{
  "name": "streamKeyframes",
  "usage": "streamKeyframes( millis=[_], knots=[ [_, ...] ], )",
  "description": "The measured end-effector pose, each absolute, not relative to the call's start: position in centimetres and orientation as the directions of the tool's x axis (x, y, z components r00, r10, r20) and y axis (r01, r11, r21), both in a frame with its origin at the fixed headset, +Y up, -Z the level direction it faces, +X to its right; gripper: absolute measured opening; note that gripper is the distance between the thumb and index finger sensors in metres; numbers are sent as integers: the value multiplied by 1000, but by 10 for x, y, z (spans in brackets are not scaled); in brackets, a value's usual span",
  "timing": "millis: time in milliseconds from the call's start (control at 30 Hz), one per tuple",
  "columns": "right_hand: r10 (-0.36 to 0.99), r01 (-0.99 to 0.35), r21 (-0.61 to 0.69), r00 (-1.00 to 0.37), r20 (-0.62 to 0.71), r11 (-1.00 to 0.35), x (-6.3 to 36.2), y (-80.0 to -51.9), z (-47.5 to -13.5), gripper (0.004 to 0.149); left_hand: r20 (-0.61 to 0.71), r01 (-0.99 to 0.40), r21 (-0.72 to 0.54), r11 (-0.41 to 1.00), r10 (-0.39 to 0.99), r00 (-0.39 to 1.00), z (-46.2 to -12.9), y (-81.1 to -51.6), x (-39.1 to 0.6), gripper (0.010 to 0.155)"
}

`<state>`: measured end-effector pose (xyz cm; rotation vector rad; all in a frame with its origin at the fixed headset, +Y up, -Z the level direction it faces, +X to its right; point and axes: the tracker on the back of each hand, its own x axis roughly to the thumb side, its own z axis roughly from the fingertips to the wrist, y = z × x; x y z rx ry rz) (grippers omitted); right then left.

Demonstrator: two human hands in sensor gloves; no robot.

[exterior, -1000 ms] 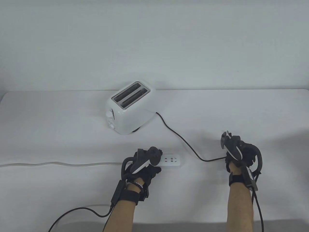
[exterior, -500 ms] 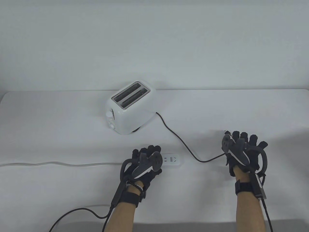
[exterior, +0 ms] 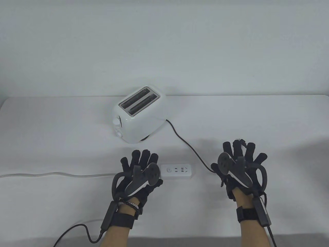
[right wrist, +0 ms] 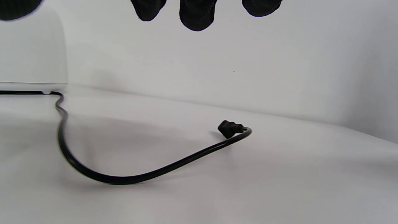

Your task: Unplug the toaster

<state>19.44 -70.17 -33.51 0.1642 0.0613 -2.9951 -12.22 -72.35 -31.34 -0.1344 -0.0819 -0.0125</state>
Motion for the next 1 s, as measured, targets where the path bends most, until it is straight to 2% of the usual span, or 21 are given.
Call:
streamKeyframes(
  millis=[233, 500, 1000],
  knots=[
    [-109, 111, -46, -993, -43, -993, 165, -710, -321, 96, 57, -10, -131, 991, 18, 998, -303, -733, -145, 98],
    [-68, 68, -32, -998, 11, -997, 152, -735, -308, 96, 53, -38, -164, 986, 47, 997, -304, -744, -141, 98],
    [-50, 49, -24, -998, 43, -999, 151, -738, -300, 96, 54, -57, -171, 984, 67, 996, -305, -748, -134, 99]
  ],
)
